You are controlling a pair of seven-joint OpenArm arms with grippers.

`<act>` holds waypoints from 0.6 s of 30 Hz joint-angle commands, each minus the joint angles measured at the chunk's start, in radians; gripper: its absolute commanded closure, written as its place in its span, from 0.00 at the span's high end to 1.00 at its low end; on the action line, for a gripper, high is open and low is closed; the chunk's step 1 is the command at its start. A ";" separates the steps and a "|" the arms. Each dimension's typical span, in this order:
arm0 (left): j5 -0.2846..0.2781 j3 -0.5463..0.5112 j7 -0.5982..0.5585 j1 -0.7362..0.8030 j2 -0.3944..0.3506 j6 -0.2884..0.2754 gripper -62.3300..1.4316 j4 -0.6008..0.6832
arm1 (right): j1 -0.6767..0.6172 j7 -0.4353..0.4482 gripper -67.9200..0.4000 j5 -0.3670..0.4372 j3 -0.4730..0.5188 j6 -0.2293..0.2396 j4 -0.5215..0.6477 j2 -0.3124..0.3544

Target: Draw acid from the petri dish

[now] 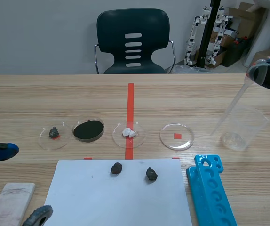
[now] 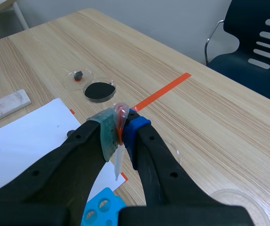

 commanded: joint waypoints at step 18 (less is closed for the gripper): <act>-0.010 0.007 -0.014 -0.003 0.007 0.005 0.92 0.011 | 0.019 0.026 0.01 -0.003 0.015 0.001 0.010 0.013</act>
